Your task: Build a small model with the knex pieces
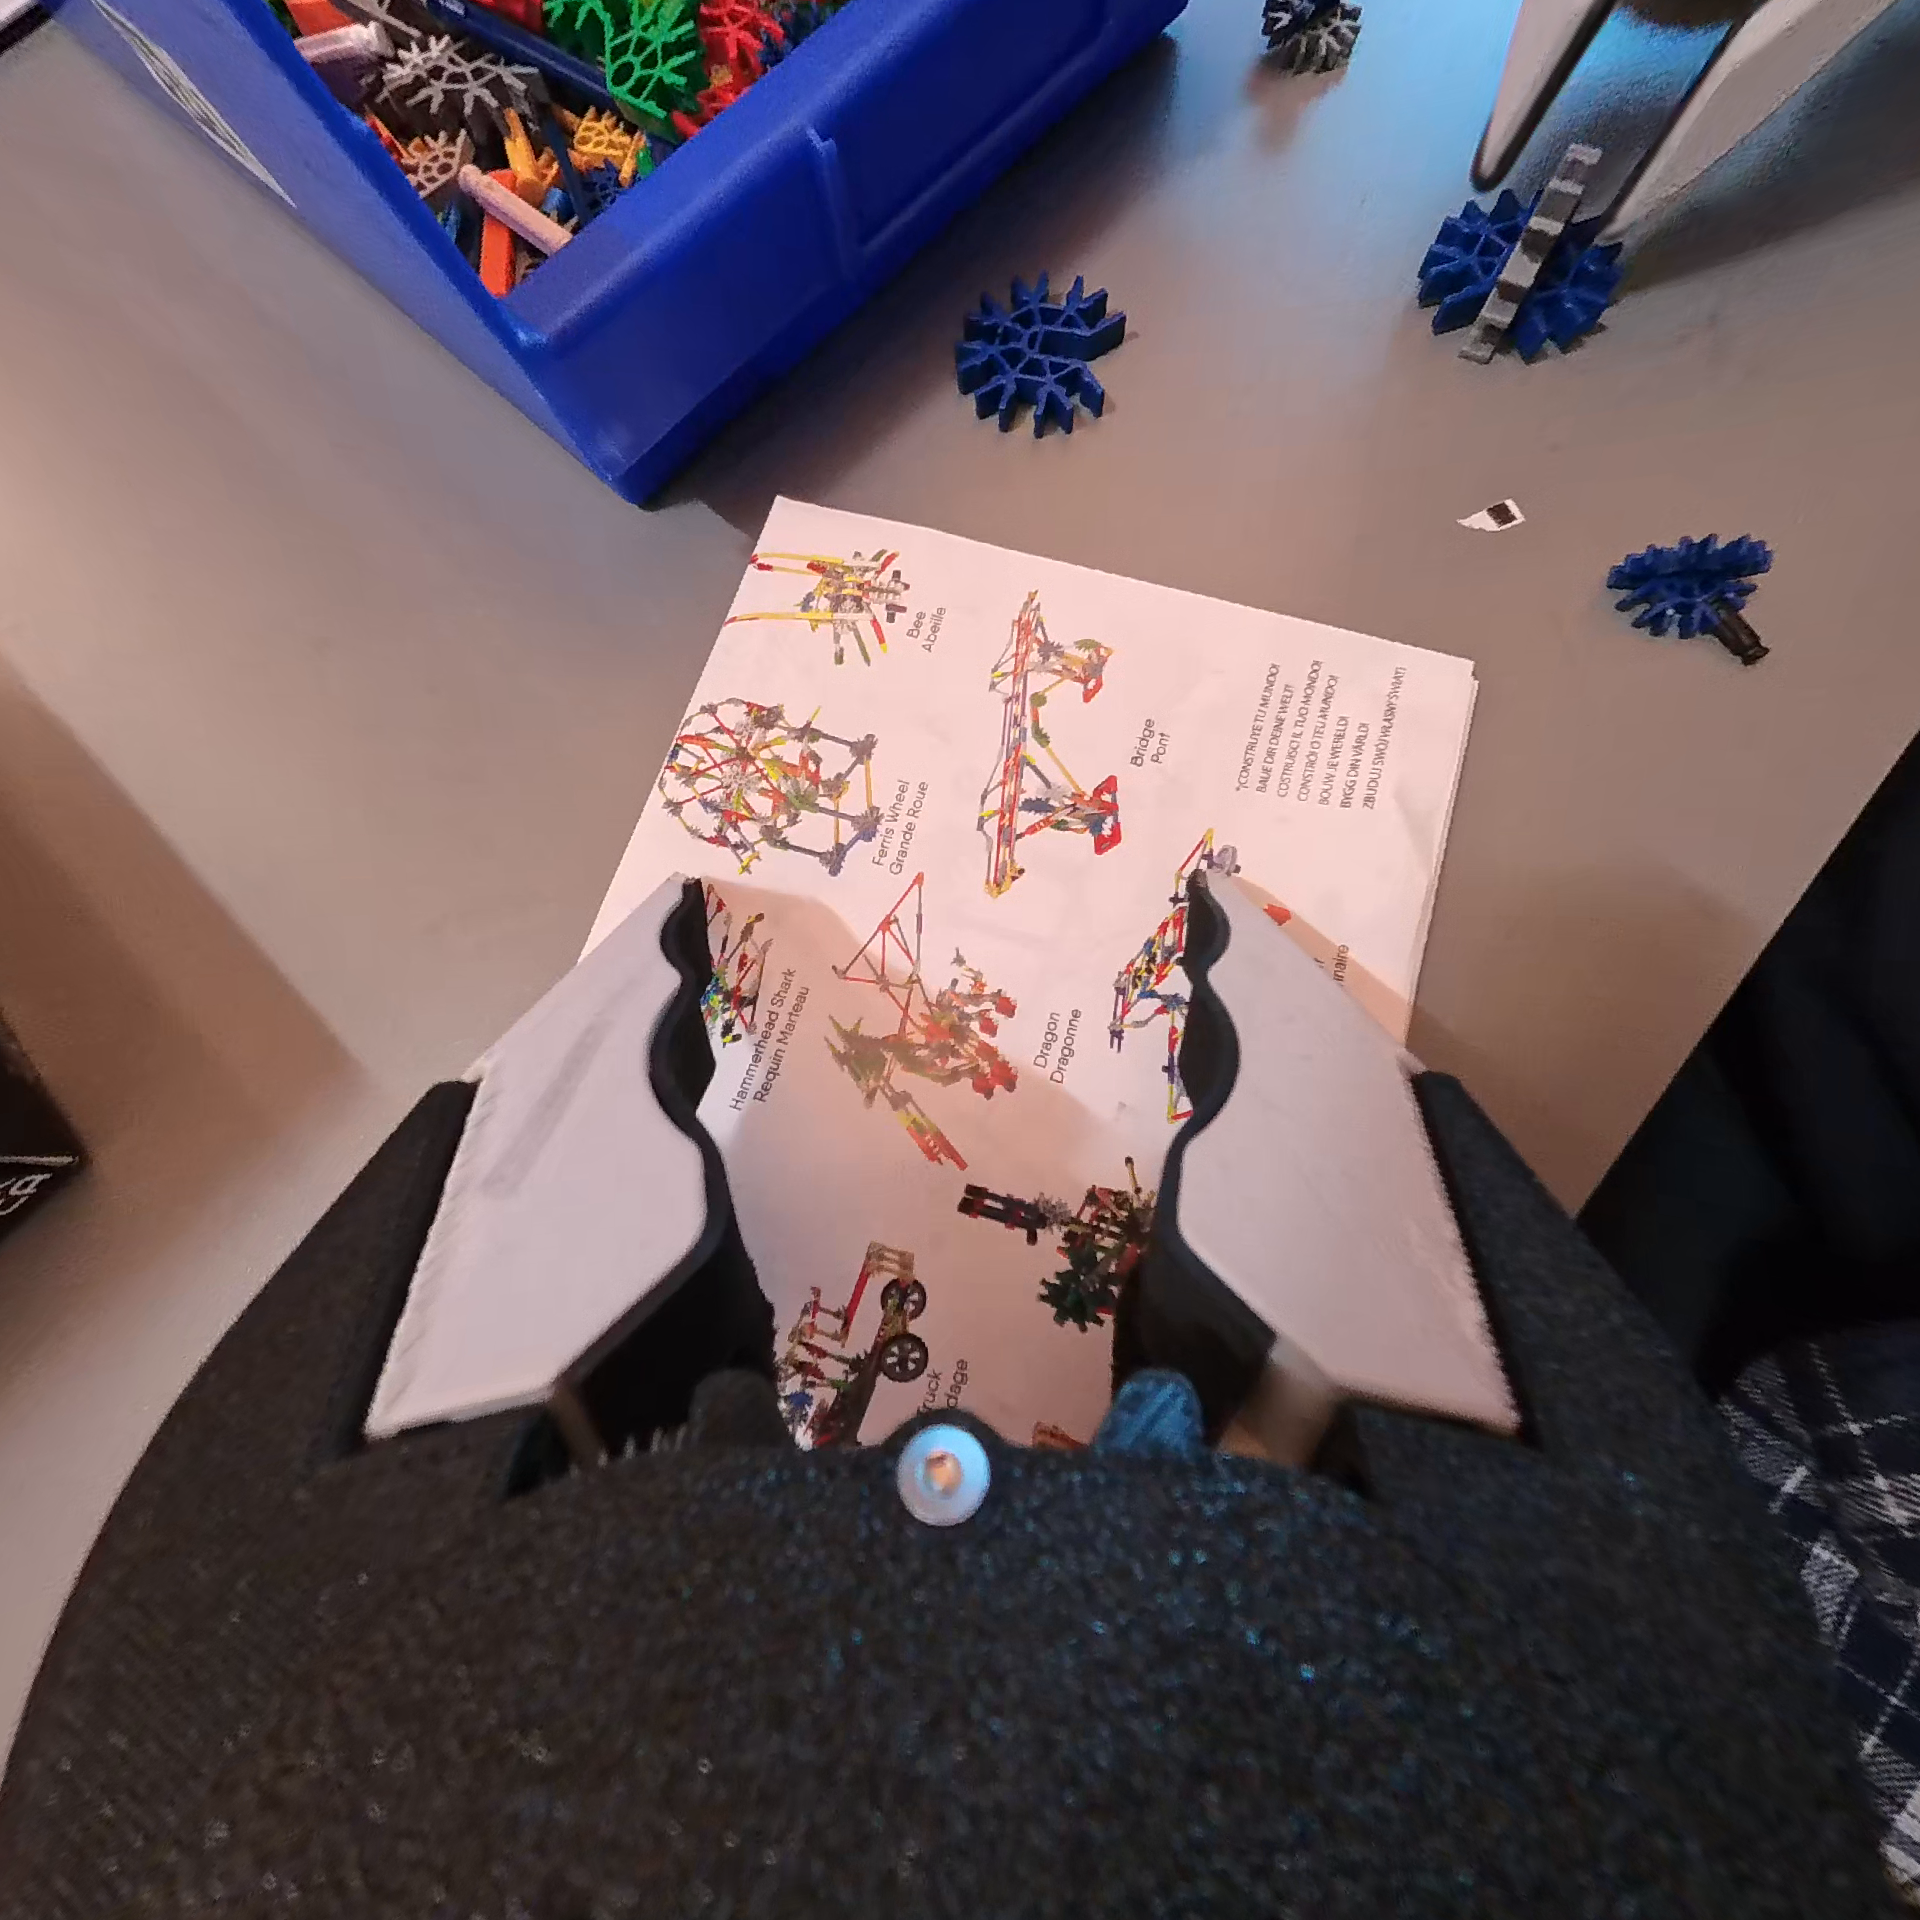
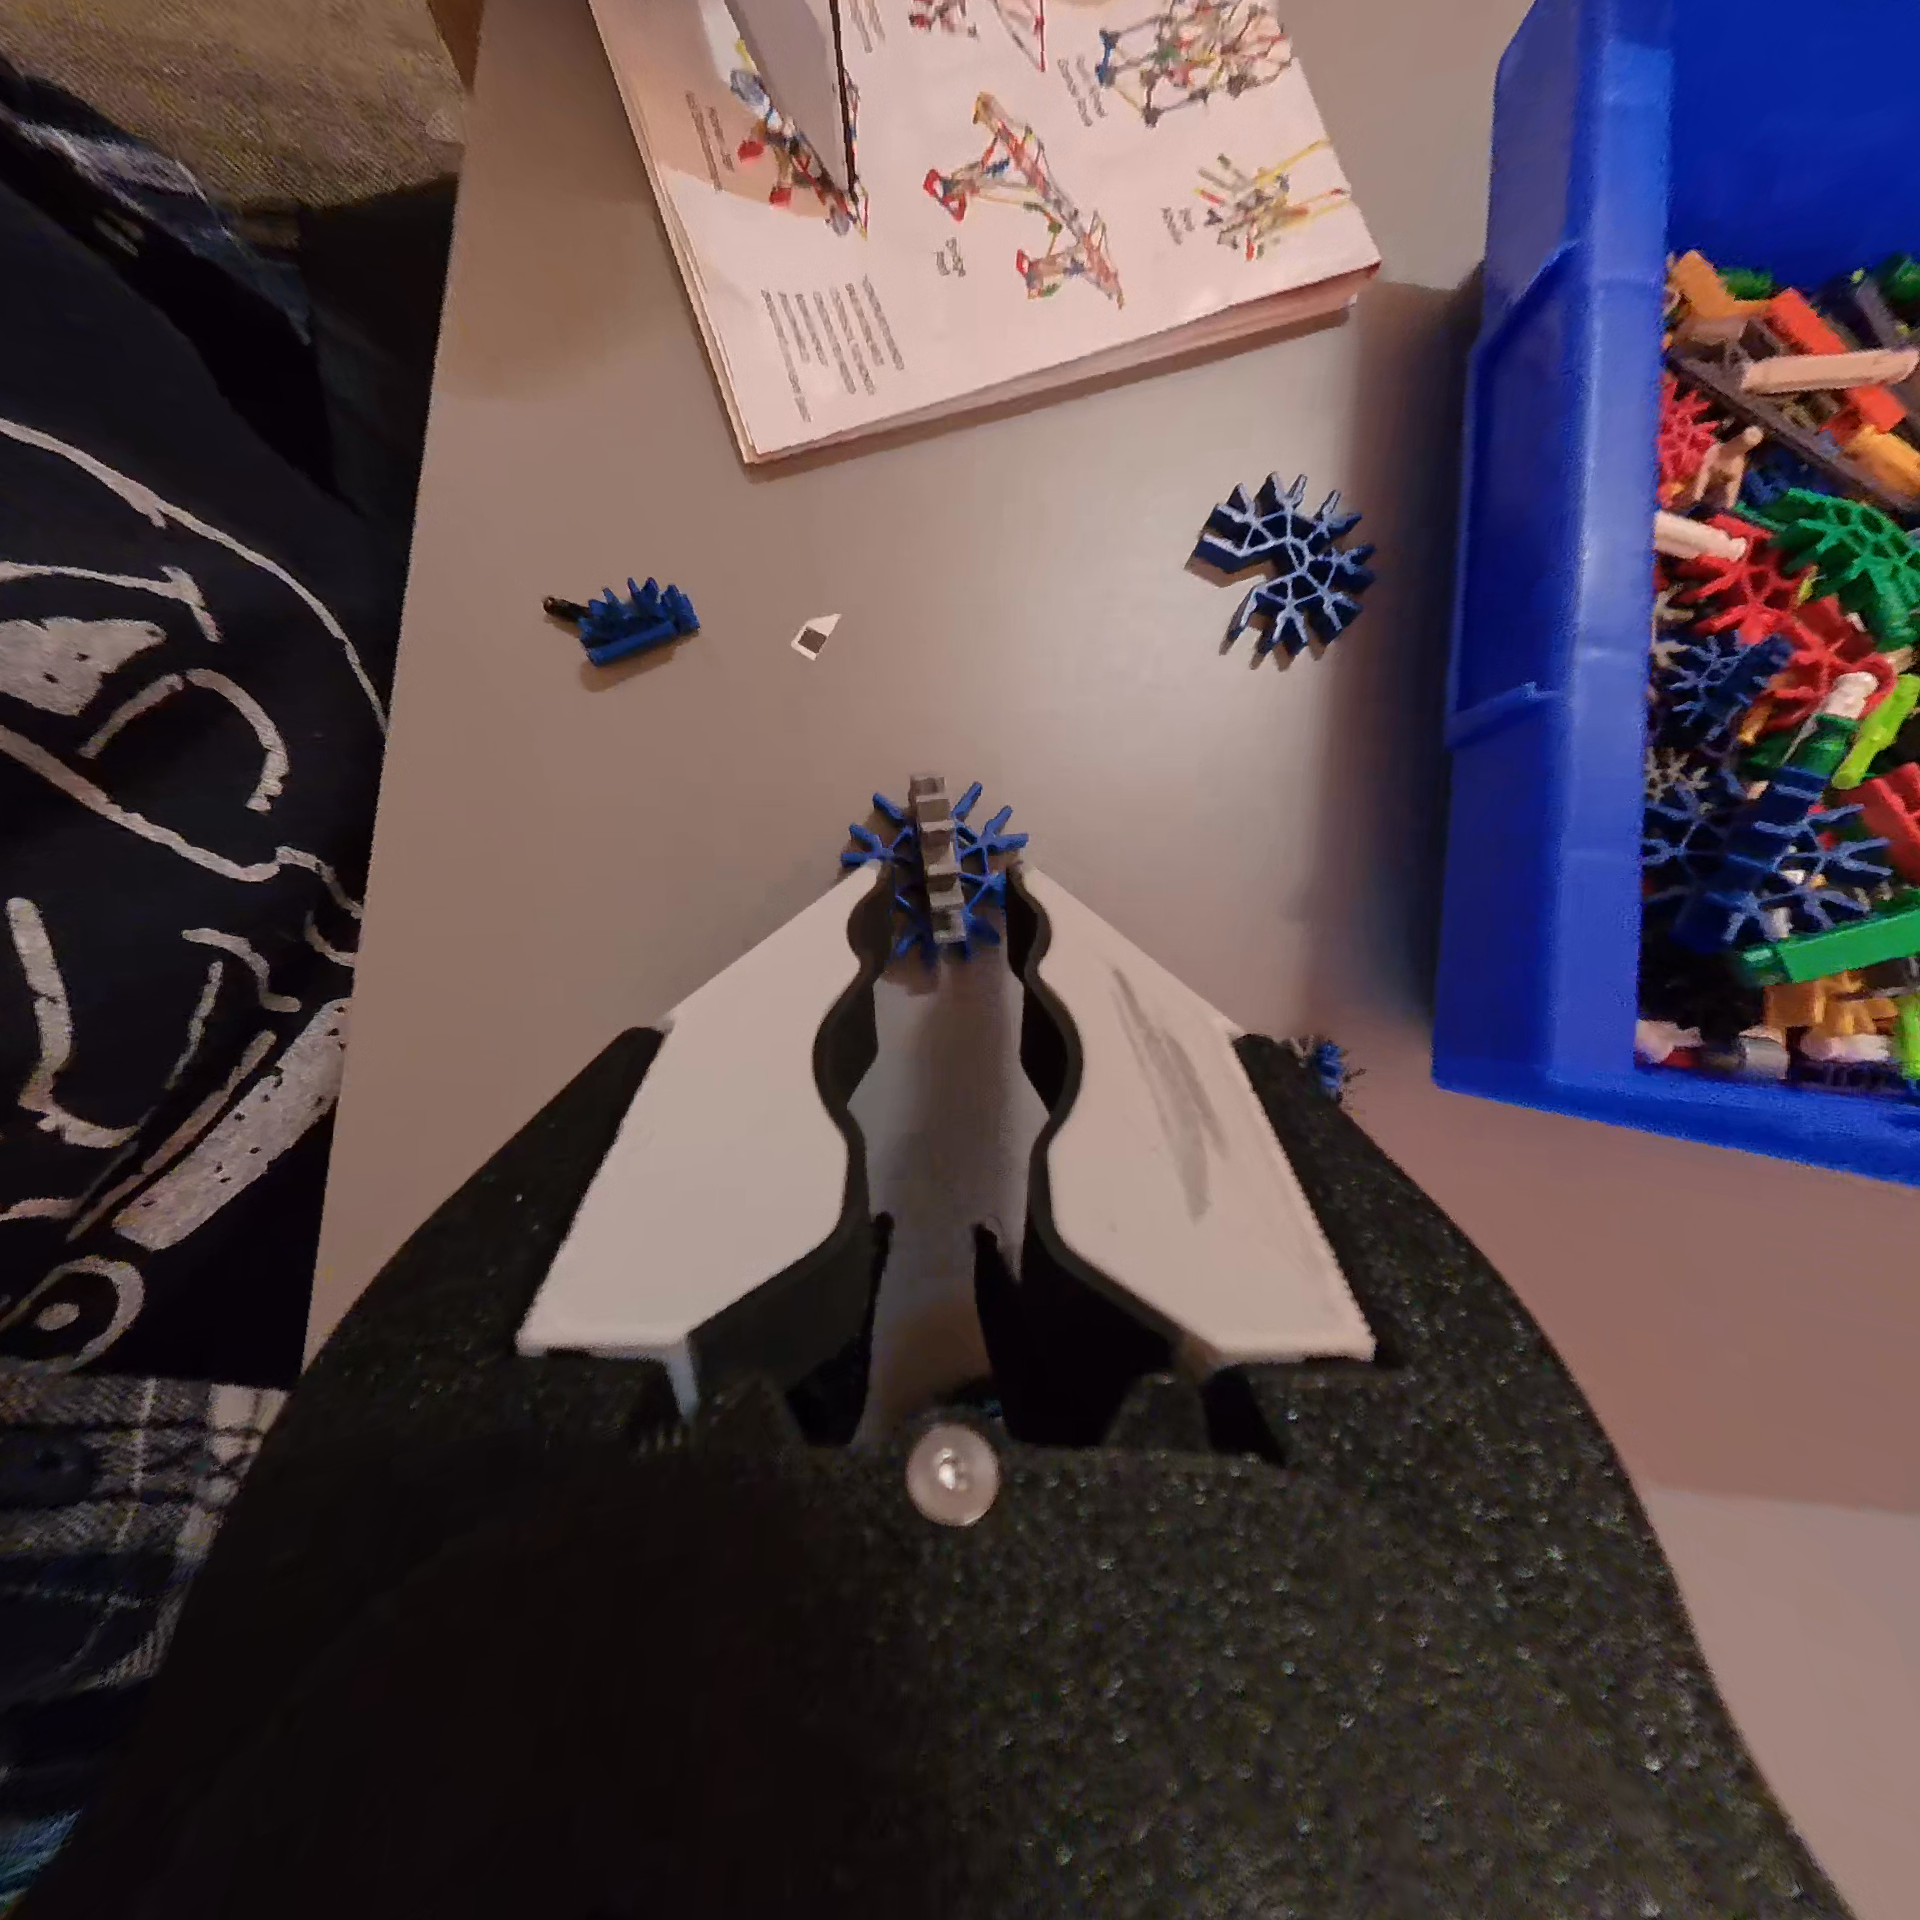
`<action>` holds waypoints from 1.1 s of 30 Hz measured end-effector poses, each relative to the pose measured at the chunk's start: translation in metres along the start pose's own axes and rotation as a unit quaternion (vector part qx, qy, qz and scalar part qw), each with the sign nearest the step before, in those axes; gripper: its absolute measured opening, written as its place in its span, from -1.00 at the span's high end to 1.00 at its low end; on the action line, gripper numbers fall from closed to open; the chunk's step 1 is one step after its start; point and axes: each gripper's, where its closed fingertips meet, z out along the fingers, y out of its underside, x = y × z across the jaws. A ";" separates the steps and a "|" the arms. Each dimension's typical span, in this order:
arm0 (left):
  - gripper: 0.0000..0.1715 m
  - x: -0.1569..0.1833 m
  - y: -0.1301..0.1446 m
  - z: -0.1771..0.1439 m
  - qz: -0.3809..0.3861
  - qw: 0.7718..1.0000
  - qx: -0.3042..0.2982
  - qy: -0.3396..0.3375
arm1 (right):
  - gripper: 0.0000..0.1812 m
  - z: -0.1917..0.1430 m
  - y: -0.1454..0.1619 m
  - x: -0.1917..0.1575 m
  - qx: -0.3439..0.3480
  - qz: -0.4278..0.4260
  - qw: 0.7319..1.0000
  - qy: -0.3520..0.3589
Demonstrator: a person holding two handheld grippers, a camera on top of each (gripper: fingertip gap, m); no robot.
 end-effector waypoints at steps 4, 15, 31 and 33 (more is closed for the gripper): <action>-0.05 0.000 0.000 0.000 -0.001 1.000 0.000 0.001 | 0.91 0.002 0.007 -0.002 -0.012 0.000 1.000 -0.001; -0.05 0.000 0.000 0.000 -0.002 1.000 0.001 0.002 | 0.92 0.000 0.008 -0.005 -0.017 -0.002 1.000 -0.010; -0.05 -0.001 0.001 0.001 -0.008 1.000 -0.002 0.004 | 0.87 -0.002 0.013 -0.007 -0.029 0.001 1.000 -0.010; -0.07 -0.002 0.001 0.002 -0.010 1.000 -0.005 0.003 | 0.87 -0.004 0.015 -0.009 -0.032 0.005 0.999 -0.011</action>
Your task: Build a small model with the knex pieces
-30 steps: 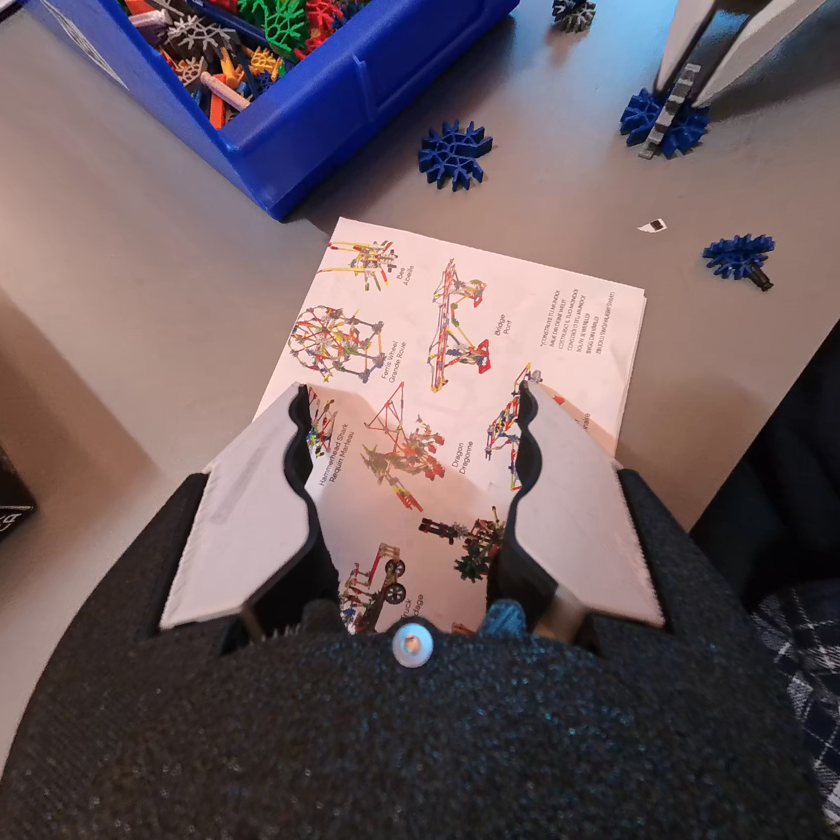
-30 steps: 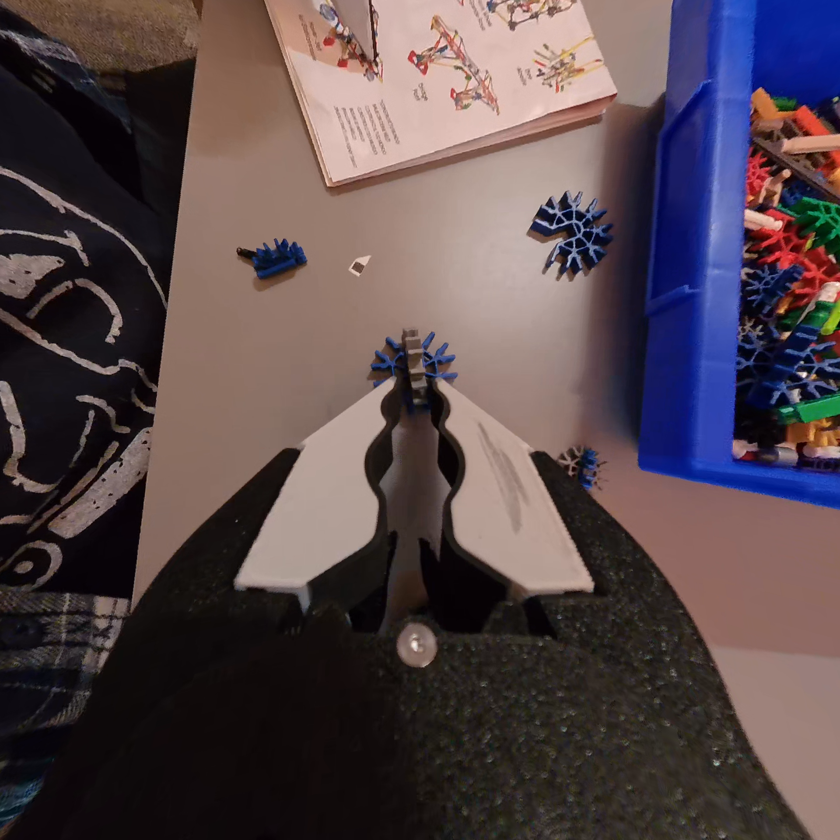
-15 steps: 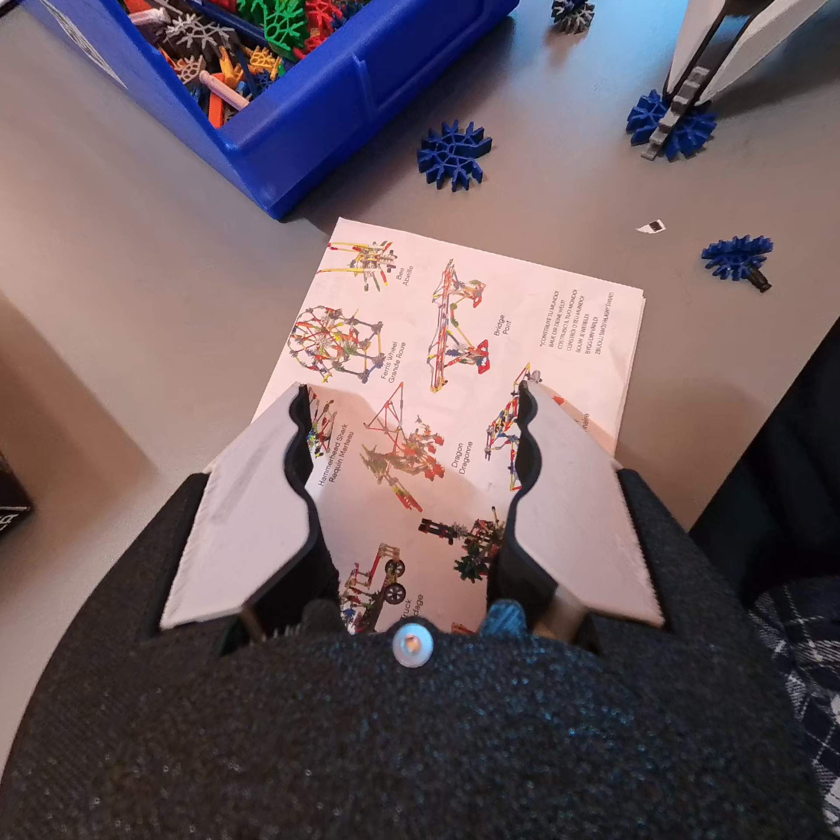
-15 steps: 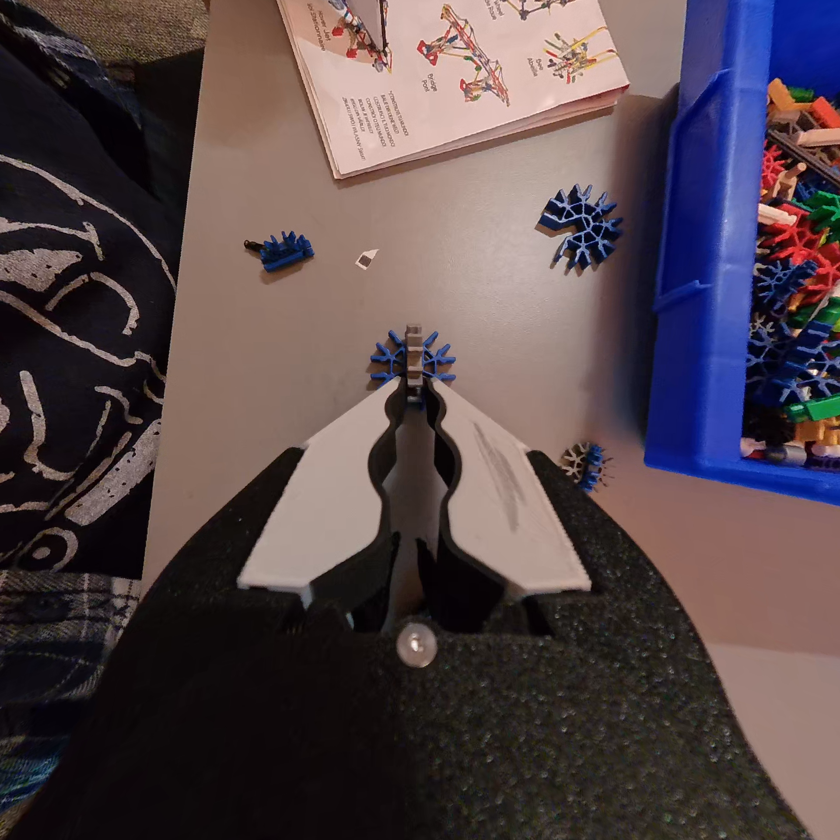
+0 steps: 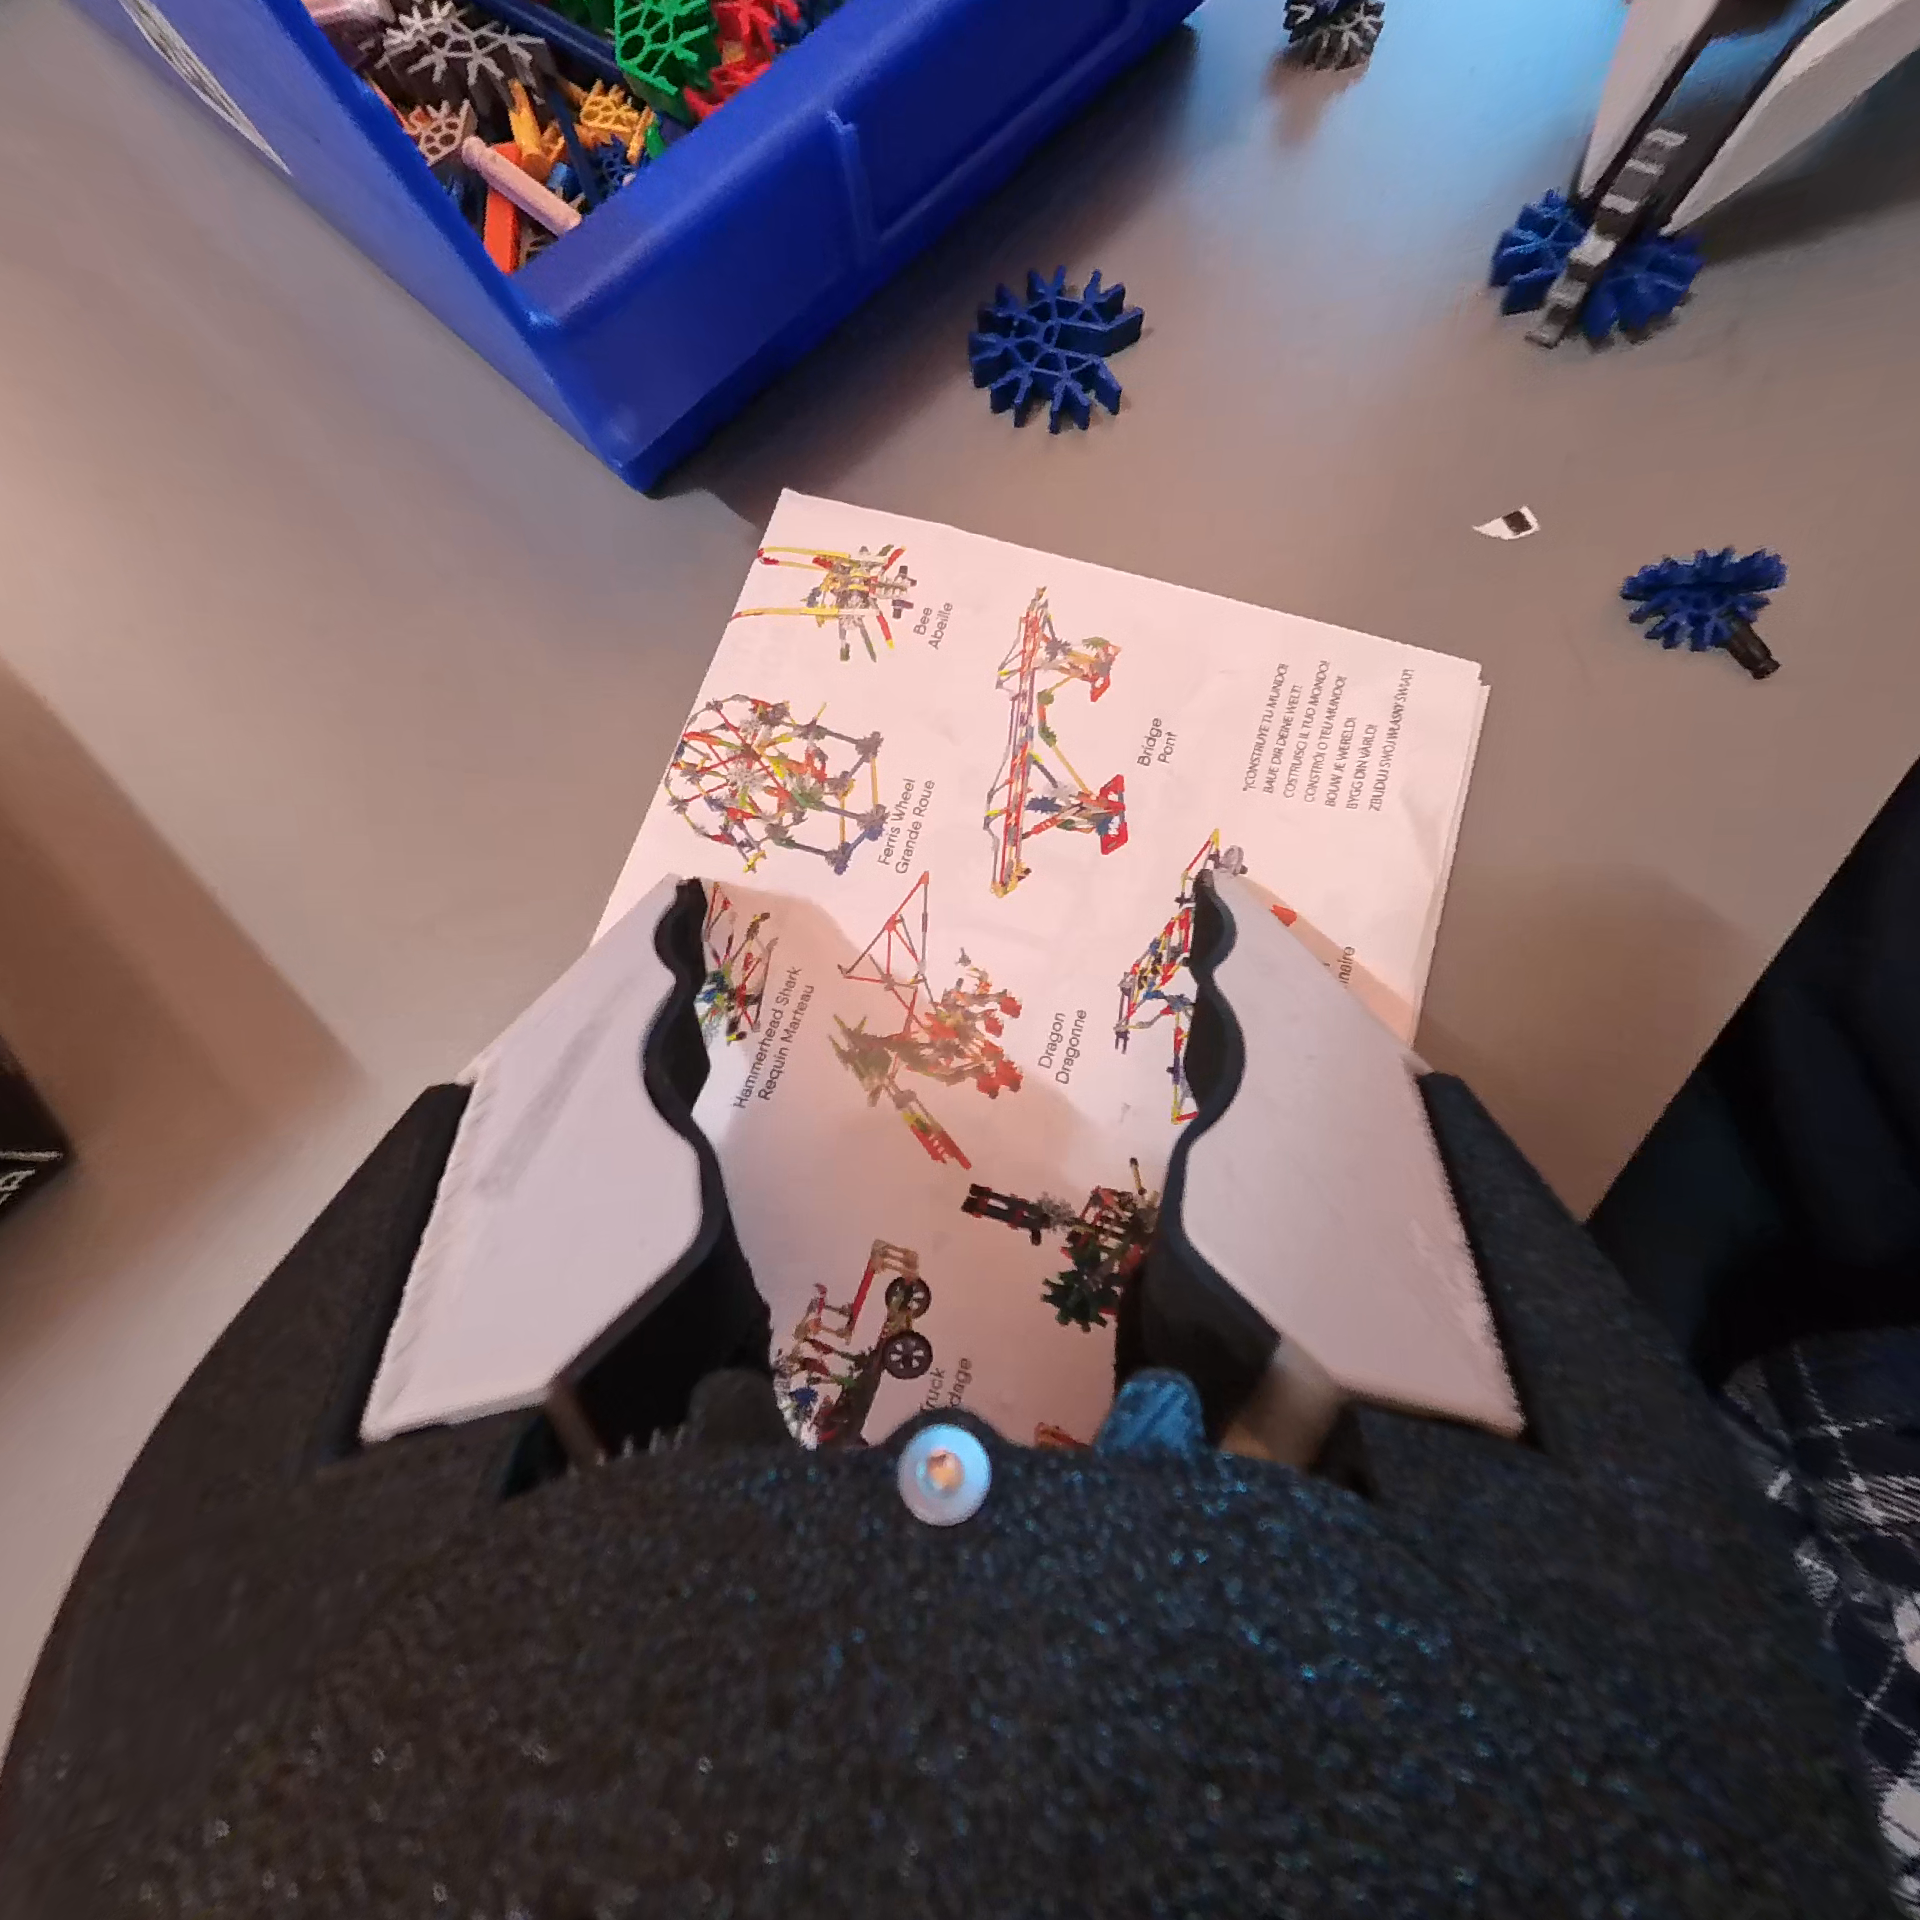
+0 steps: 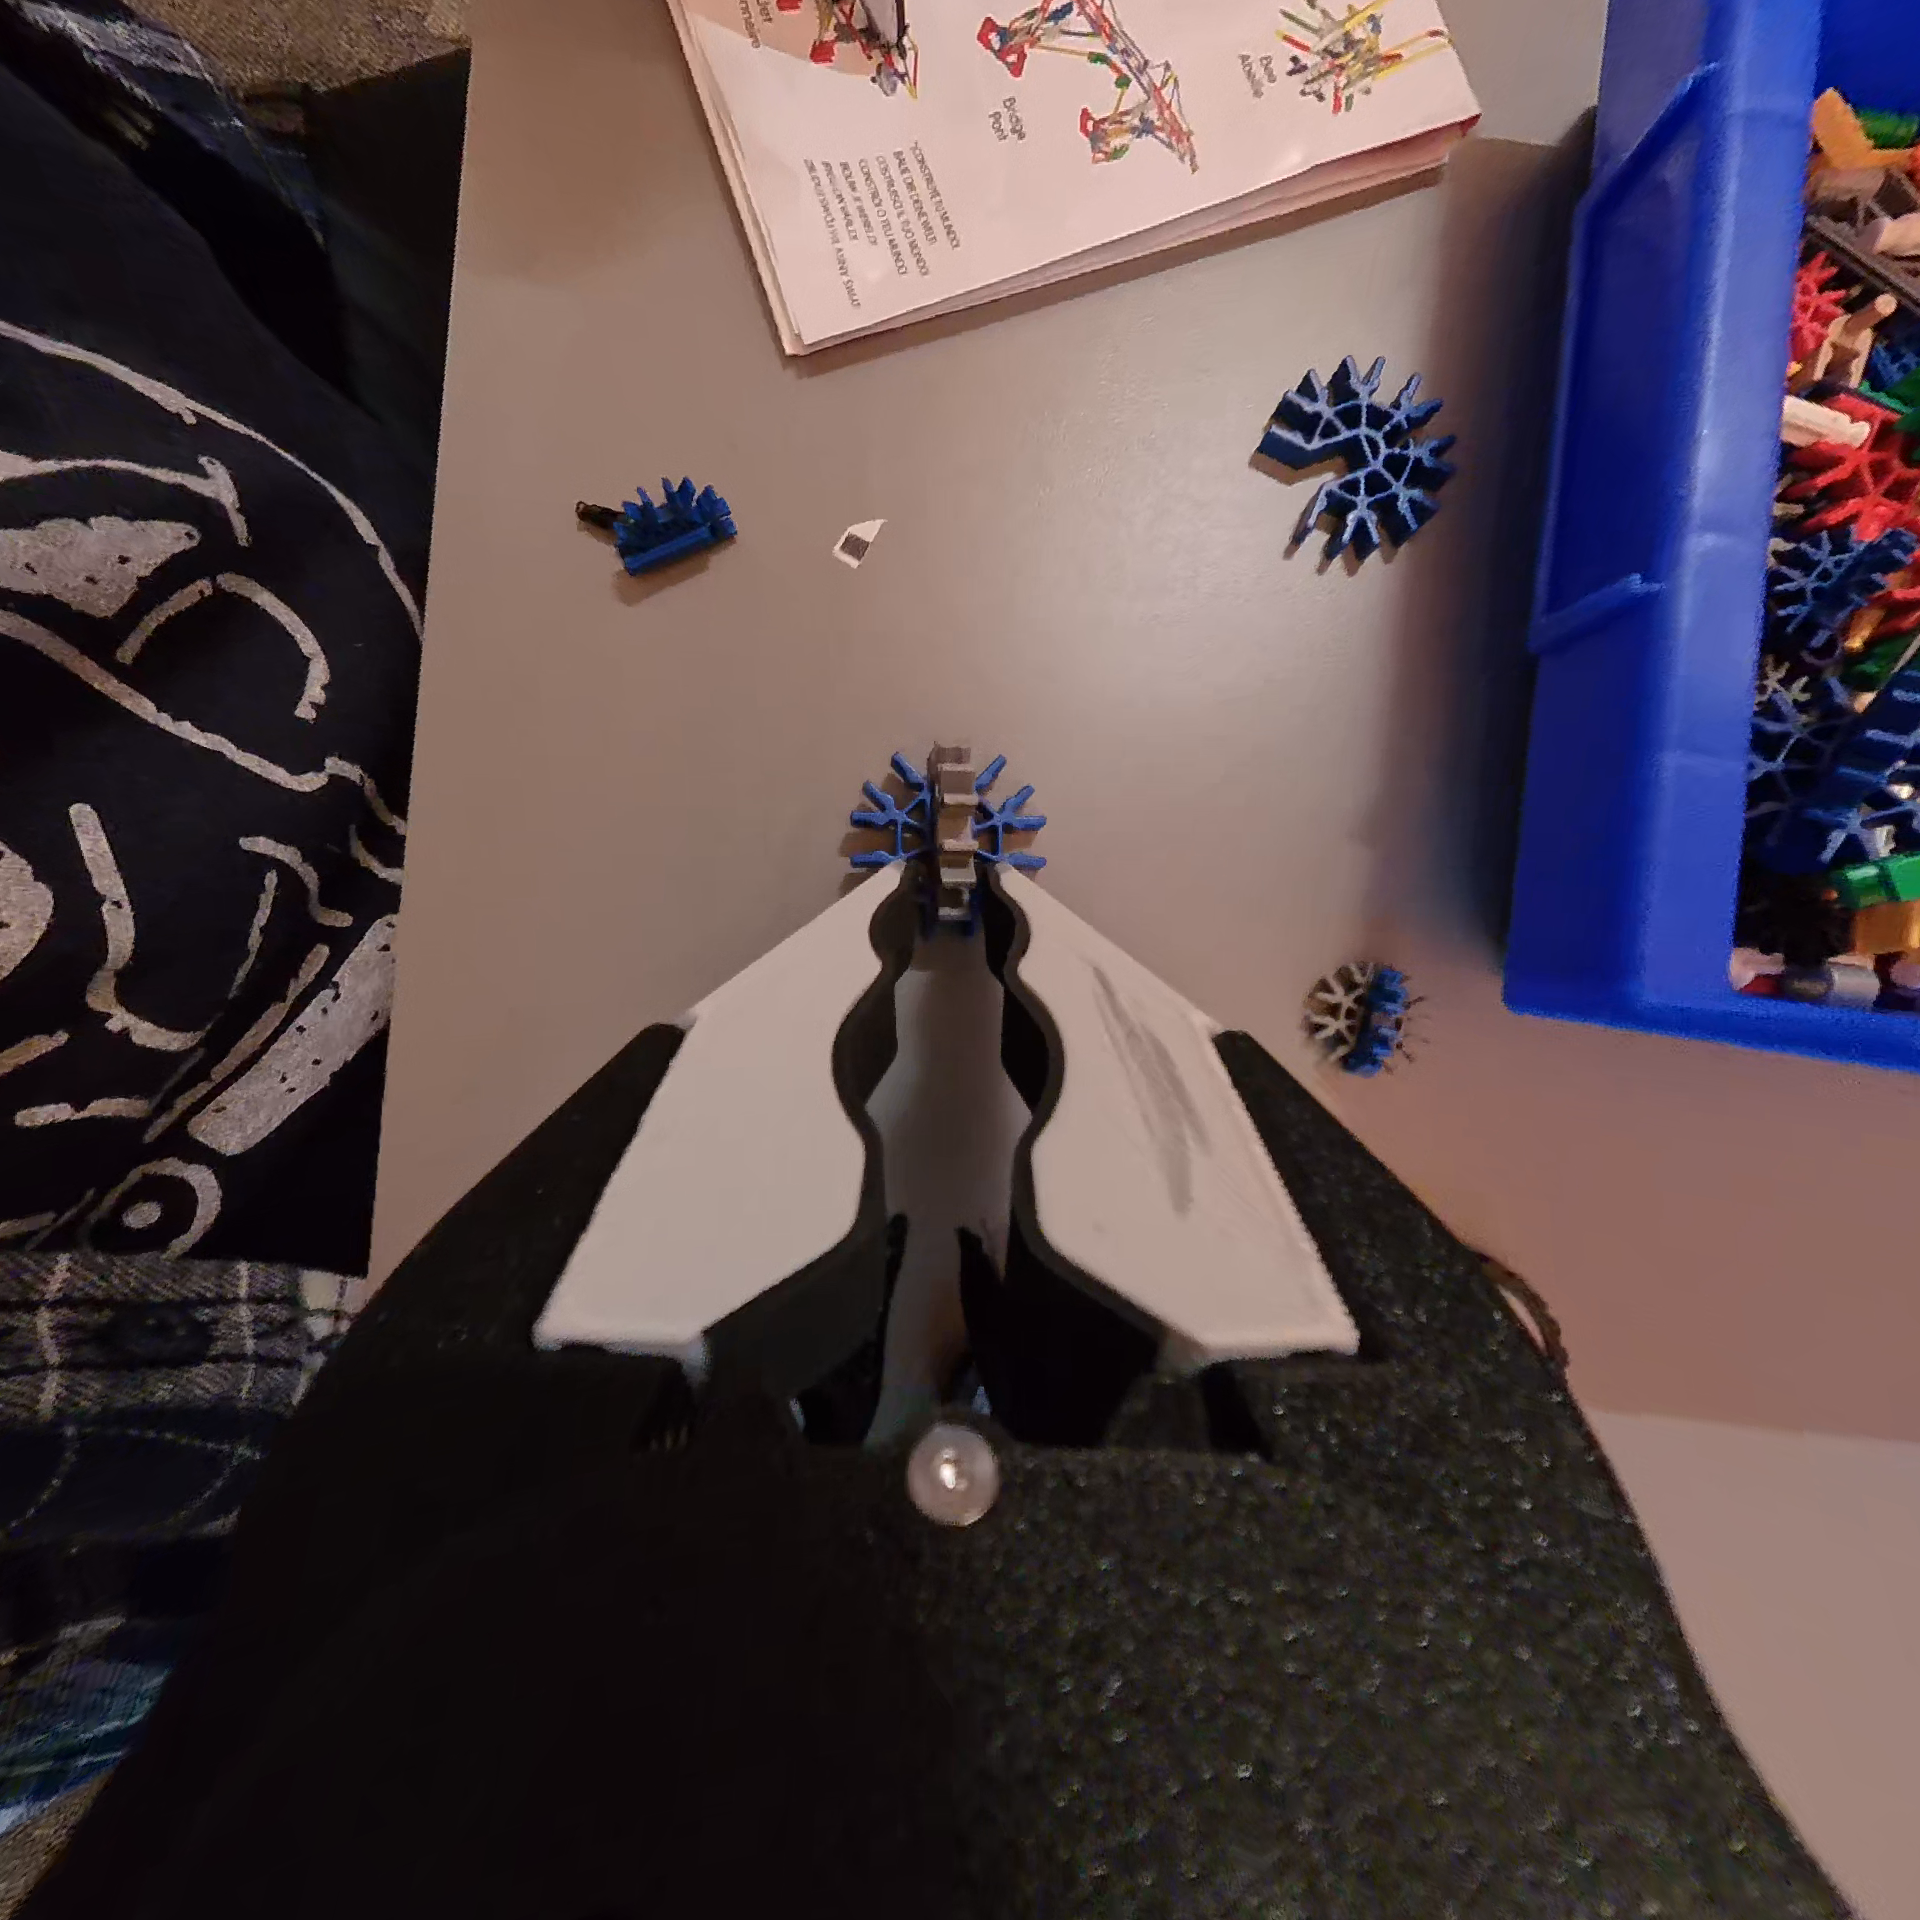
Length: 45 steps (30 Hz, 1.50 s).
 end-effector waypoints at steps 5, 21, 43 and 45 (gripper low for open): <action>-0.17 -0.011 0.001 0.000 0.003 1.000 -0.009 -0.010 | 0.81 -0.009 0.001 0.000 0.012 0.012 1.000 0.011; -0.12 -0.029 0.003 0.000 -0.024 1.000 -0.009 -0.017 | 0.76 -0.060 -0.110 0.132 0.042 -0.052 0.980 0.189; -0.18 -0.038 0.007 0.000 -0.033 0.999 -0.012 -0.007 | 0.74 0.004 -0.042 0.169 -0.233 -0.091 0.967 0.038; -0.18 -0.038 0.007 0.000 -0.034 0.999 -0.012 -0.005 | 0.79 0.011 -0.031 0.168 -0.264 -0.096 0.959 0.023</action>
